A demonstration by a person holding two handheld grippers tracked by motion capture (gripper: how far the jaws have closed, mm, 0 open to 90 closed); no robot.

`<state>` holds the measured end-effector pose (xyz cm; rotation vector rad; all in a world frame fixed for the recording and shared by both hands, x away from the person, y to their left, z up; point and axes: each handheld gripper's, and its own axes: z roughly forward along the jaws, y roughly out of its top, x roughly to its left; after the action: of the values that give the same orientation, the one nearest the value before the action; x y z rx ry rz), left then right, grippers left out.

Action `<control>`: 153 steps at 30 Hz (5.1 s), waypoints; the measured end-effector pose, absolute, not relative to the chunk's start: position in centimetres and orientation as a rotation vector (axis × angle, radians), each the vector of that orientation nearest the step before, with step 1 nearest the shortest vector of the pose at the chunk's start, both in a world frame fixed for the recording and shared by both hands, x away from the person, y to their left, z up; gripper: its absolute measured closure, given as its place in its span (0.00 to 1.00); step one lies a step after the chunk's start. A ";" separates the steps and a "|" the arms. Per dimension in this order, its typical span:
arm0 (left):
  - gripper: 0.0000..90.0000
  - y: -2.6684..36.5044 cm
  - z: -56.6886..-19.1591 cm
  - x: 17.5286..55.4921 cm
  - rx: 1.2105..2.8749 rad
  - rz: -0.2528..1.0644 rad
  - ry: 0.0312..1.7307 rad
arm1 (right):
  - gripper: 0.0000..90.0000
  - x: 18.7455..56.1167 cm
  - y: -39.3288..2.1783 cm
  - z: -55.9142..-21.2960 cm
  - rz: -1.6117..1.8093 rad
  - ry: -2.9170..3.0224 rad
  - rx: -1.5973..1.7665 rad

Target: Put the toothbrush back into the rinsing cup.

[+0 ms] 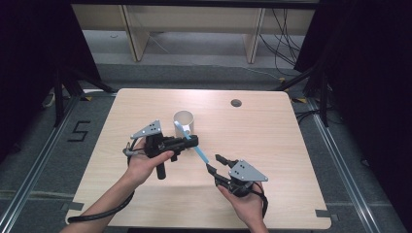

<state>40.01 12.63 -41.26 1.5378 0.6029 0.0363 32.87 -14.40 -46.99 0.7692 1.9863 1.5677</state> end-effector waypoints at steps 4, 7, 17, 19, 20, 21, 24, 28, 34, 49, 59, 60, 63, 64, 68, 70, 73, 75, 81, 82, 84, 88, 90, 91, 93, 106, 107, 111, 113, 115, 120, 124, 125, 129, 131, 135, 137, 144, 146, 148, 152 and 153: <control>0.92 13.4 -41.2 40.3 1.549 0.091 0.619 | 0.56 33.0 -15.5 -47.3 1.494 1.962 0.777; 0.92 14.0 -41.3 40.7 1.549 0.118 0.639 | 0.54 33.0 -16.6 -48.0 1.471 1.955 0.854; 0.93 14.9 -41.2 41.9 1.596 0.252 0.653 | 0.52 32.6 -19.8 -49.6 1.361 1.887 1.041; 0.92 14.9 -41.1 42.1 1.601 0.280 0.657 | 0.52 32.7 -20.2 -49.9 1.360 1.874 1.039; 0.92 14.9 -41.0 42.1 1.602 0.296 0.658 | 0.52 32.8 -20.5 -50.0 1.355 1.878 1.012; 0.92 14.9 -40.9 42.2 1.605 0.308 0.657 | 0.52 32.6 -20.5 -50.1 1.351 1.876 1.045; 0.92 14.9 -40.5 42.5 1.620 0.351 0.657 | 0.52 32.7 -20.8 -50.2 1.346 1.869 1.047; 0.92 15.0 -40.3 42.9 1.618 0.378 0.663 | 0.52 32.7 -20.7 -50.5 1.358 1.851 1.082; 0.92 15.2 -39.8 43.1 1.613 0.400 0.658 | 0.51 32.5 -21.4 -50.5 1.317 1.805 1.092; 0.92 15.5 -37.7 43.3 1.595 0.427 0.643 | 0.51 32.6 -22.1 -51.1 1.311 1.762 1.140; 0.92 15.6 -37.1 43.8 1.600 0.450 0.642 | 0.51 32.7 -22.3 -51.1 1.294 1.762 1.130; 0.92 15.6 -37.0 43.9 1.602 0.452 0.642 | 0.51 32.6 -22.3 -51.1 1.287 1.761 1.134; 0.92 15.5 -37.1 44.1 1.608 0.456 0.645 | 0.51 32.7 -22.3 -51.1 1.285 1.761 1.126; 0.92 15.5 -37.1 44.2 1.609 0.459 0.646 | 0.51 32.7 -22.3 -51.1 1.286 1.758 1.125; 0.92 15.3 -37.3 44.4 1.618 0.460 0.650 | 0.50 32.6 -22.3 -51.1 1.284 1.760 1.130; 0.92 15.2 -37.4 44.5 1.624 0.461 0.649 | 0.50 32.6 -22.3 -51.1 1.286 1.759 1.131; 0.92 15.0 -37.6 44.6 1.631 0.464 0.651 | 0.50 32.6 -22.3 -51.1 1.281 1.769 1.131; 0.92 14.9 -37.7 44.8 1.633 0.463 0.654 | 0.50 32.7 -22.2 -51.1 1.286 1.758 1.126; 0.92 14.6 -37.9 45.0 1.642 0.459 0.650 | 0.50 32.6 -22.3 -51.1 1.282 1.770 1.133; 0.92 14.6 -38.0 45.1 1.648 0.461 0.649 | 0.50 32.6 -22.2 -51.1 1.284 1.771 1.140; 0.92 14.6 -38.1 45.1 1.652 0.460 0.649 | 0.50 32.6 -22.2 -51.1 1.286 1.773 1.146; 0.92 14.4 -38.4 45.2 1.659 0.457 0.651 | 0.50 32.5 -22.1 -51.1 1.298 1.776 1.161; 0.92 14.4 -38.6 45.3 1.662 0.455 0.655 | 0.50 32.6 -22.1 -51.2 1.306 1.777 1.162; 0.92 14.3 -38.6 45.3 1.661 0.455 0.658 | 0.50 32.5 -22.1 -51.2 1.302 1.778 1.165; 0.92 14.3 -38.7 45.3 1.665 0.456 0.658 | 0.50 32.5 -22.1 -51.1 1.295 1.776 1.160; 0.92 14.1 -39.2 45.5 1.682 0.447 0.664 | 0.50 32.6 -22.2 -51.1 1.286 1.774 1.149; 0.92 14.1 -39.2 45.6 1.683 0.447 0.665 | 0.50 32.5 -22.2 -51.1 1.288 1.776 1.153; 0.92 13.9 -39.4 45.7 1.685 0.444 0.664 | 0.50 32.5 -22.1 -51.1 1.286 1.776 1.148; 0.92 13.9 -39.6 45.8 1.687 0.441 0.664 | 0.50 32.5 -22.1 -51.1 1.287 1.777 1.153; 0.92 13.8 -39.6 45.8 1.692 0.442 0.669 | 0.50 32.5 -22.2 -51.1 1.281 1.773 1.147; 0.92 13.7 -39.9 45.9 1.700 0.441 0.669 | 0.50 32.6 -22.2 -51.1 1.279 1.772 1.140; 0.92 13.7 -40.1 46.0 1.701 0.436 0.669 | 0.49 32.7 -22.3 -51.1 1.280 1.759 1.120; 0.92 13.6 -40.1 46.0 1.701 0.436 0.673 | 0.49 32.7 -22.3 -51.1 1.278 1.758 1.122; 0.92 13.5 -40.3 46.1 1.708 0.435 0.675 | 0.49 32.7 -22.3 -51.1 1.279 1.758 1.121; 0.92 13.5 -40.4 46.2 1.711 0.432 0.675 | 0.49 32.6 -22.2 -51.1 1.290 1.764 1.142; 0.92 13.5 -40.6 46.3 1.714 0.427 0.678 | 0.49 32.7 -22.2 -51.1 1.284 1.760 1.126; 0.92 13.4 -40.8 46.4 1.717 0.426 0.681 | 0.49 32.7 -22.3 -51.1 1.280 1.759 1.122; 0.85 13.5 -41.5 46.6 1.725 0.415 0.693 | 0.49 32.7 -22.3 -51.1 1.283 1.761 1.122; 0.76 13.4 -41.7 46.5 1.730 0.417 0.689 | 0.49 32.7 -22.3 -51.1 1.286 1.764 1.122; 0.65 13.3 -41.9 46.4 1.737 0.435 0.683 | 0.49 32.7 -22.3 -51.1 1.285 1.764 1.122; 0.51 13.4 -41.9 46.0 1.752 0.454 0.669 | 0.49 32.7 -22.3 -51.1 1.285 1.764 1.124; 0.47 13.5 -41.8 45.9 1.757 0.455 0.668 | 0.49 32.6 -22.1 -51.2 1.300 1.768 1.152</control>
<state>45.90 13.46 -41.85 1.7570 0.6685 0.4555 32.61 -22.13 -51.15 1.1524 1.7678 1.3004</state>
